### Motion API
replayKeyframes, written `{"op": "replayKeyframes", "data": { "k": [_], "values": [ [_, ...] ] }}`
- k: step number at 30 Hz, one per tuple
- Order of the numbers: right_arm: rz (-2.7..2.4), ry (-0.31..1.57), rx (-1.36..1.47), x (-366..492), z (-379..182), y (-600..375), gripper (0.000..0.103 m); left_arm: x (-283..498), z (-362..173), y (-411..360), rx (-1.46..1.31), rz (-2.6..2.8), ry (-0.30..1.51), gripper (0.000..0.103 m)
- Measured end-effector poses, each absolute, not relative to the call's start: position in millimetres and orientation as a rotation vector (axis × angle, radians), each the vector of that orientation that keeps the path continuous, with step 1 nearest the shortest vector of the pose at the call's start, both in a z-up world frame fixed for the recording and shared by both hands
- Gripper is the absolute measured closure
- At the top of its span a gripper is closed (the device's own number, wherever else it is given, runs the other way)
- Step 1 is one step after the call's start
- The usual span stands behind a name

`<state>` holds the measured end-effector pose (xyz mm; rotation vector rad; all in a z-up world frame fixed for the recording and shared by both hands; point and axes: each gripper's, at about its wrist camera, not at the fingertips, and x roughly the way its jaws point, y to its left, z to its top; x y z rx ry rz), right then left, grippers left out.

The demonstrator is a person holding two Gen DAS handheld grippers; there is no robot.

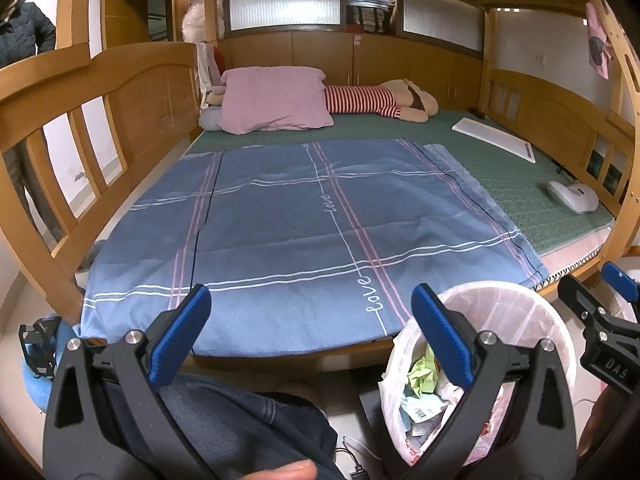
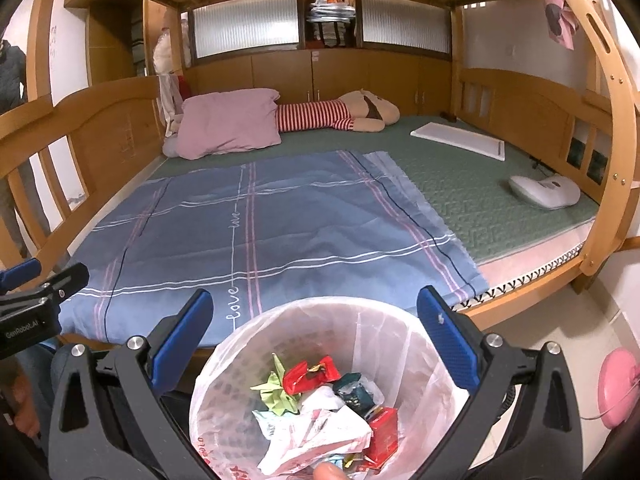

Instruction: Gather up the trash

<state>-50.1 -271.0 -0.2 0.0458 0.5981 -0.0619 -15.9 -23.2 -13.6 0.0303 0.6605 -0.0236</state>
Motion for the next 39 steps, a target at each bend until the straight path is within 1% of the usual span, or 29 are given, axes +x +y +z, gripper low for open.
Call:
{"op": "replayKeyframes", "data": {
  "k": [39],
  "values": [
    [-0.077, 0.601, 0.05, -45.7, -3.0, -275.4, 0.003, -14.9, -16.9, -31.6, 0.038, -0.035, 0.663, 0.003]
  ]
}}
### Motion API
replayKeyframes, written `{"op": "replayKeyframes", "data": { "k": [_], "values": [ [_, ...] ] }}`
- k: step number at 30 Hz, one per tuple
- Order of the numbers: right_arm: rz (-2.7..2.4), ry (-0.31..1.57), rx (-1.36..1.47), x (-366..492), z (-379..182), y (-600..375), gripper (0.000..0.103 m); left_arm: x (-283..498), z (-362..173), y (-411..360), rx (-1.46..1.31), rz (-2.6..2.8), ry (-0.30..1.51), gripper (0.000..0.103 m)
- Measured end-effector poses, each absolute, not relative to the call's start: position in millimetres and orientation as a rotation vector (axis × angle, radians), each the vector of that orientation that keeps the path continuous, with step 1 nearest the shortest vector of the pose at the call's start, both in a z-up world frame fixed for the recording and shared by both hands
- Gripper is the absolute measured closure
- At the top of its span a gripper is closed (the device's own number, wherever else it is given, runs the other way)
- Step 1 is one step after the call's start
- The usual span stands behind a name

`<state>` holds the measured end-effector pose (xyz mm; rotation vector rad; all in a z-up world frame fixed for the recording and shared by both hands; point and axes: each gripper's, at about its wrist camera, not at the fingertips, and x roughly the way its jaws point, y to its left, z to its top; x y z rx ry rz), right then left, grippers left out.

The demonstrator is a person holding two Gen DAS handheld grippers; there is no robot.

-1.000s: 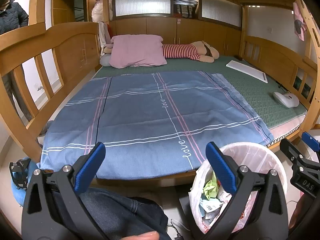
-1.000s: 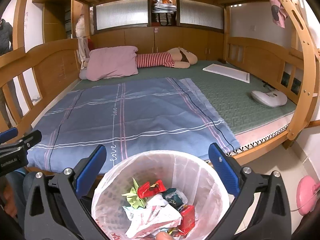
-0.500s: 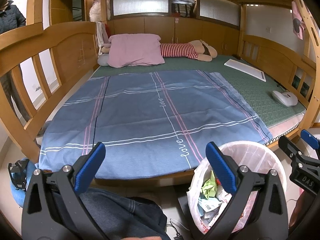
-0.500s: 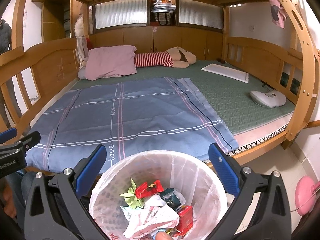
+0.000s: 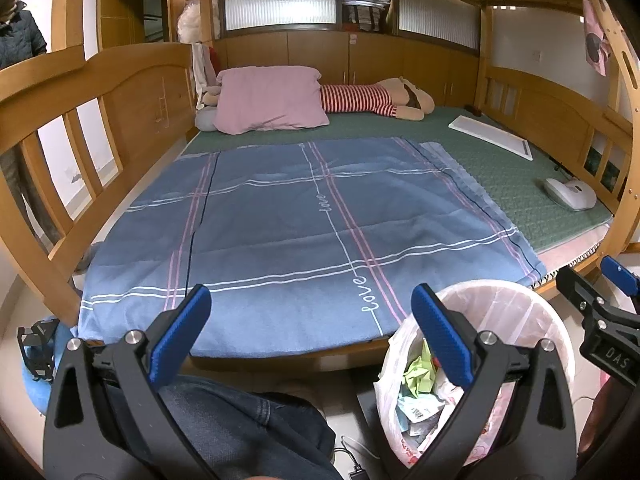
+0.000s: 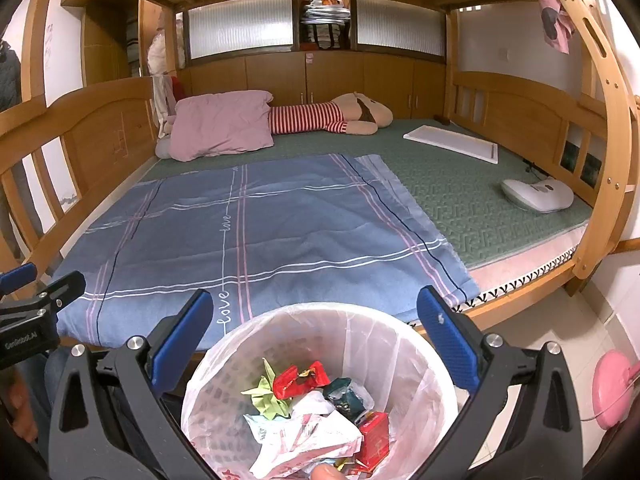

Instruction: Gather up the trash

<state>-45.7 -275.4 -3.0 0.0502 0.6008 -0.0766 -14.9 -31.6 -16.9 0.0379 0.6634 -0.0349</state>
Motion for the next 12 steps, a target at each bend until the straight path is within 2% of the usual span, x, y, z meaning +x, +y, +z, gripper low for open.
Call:
{"op": "replayKeyframes", "data": {
  "k": [12],
  "values": [
    [-0.078, 0.608, 0.065, -44.5, -6.9, -277.5, 0.003, -15.3, -16.8, -32.2, 0.035, -0.035, 0.661, 0.003]
  ]
}}
